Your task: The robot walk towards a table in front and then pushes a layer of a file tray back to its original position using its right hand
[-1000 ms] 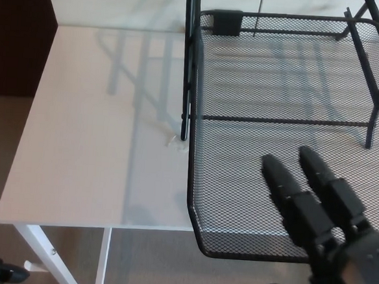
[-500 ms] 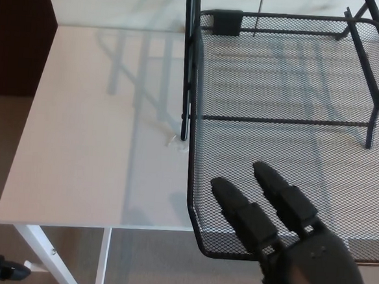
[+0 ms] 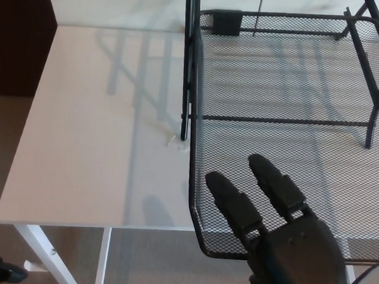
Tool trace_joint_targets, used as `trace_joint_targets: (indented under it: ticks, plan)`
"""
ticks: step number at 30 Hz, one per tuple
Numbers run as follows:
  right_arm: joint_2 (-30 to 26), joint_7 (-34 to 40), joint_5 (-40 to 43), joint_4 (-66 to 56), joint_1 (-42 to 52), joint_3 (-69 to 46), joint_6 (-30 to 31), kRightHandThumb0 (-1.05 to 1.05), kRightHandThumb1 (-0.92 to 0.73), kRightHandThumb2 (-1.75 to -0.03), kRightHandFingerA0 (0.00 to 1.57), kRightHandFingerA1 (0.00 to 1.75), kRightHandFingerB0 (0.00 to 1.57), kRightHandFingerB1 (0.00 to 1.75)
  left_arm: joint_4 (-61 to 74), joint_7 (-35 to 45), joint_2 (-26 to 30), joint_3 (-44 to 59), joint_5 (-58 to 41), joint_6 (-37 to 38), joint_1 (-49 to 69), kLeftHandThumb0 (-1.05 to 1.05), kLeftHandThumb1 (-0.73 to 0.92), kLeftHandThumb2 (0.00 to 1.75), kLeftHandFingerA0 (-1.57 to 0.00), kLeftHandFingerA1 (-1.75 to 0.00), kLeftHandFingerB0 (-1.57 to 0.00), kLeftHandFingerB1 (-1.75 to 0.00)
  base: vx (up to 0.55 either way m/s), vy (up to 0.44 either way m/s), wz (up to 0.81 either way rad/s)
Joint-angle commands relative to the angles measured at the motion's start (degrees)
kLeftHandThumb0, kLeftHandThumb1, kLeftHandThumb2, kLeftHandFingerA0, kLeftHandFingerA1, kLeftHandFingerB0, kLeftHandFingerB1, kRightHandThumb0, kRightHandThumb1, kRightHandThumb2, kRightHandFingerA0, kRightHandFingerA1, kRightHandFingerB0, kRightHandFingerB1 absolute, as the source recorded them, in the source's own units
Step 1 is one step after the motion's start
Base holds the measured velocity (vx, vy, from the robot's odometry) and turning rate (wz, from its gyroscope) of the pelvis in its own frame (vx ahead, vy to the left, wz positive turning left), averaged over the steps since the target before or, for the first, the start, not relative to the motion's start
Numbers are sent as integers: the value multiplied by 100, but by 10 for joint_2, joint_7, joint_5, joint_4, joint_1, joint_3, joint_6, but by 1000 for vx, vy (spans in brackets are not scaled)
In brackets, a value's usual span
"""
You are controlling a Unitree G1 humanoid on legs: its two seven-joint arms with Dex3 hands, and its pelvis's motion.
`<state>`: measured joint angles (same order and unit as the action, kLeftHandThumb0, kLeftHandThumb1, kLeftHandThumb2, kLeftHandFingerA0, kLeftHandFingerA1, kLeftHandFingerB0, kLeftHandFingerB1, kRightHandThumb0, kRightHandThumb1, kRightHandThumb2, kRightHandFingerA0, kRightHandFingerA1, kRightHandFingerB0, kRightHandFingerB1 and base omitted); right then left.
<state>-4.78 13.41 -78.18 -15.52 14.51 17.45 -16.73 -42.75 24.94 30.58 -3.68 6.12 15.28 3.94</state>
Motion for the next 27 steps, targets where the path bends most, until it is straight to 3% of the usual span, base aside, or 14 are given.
trace_joint_targets:
  ticks: [1,6,8,27]
  plan:
    - [-14,33,-24,14,-17,18,56,-5,-14,-56,0,7,6,26,4,6,12,1,6,-15,0,-53,49,78,-62,-53,-42,-46,0,0,0]
    - [-23,44,-24,19,-28,36,75,-5,-12,-57,0,17,4,30,9,6,11,0,7,-20,2,-53,49,78,-61,-53,-43,-46,0,0,0]
    - [-28,48,-30,22,-35,46,85,-8,-13,-56,1,7,6,26,10,2,11,0,10,-21,3,-53,49,77,-63,-53,-44,-47,0,0,0]
    - [-41,37,-9,54,-101,74,142,-8,-13,-56,0,7,1,17,22,13,14,3,4,-21,4,-52,50,77,-61,-53,-42,-46,0,0,0]
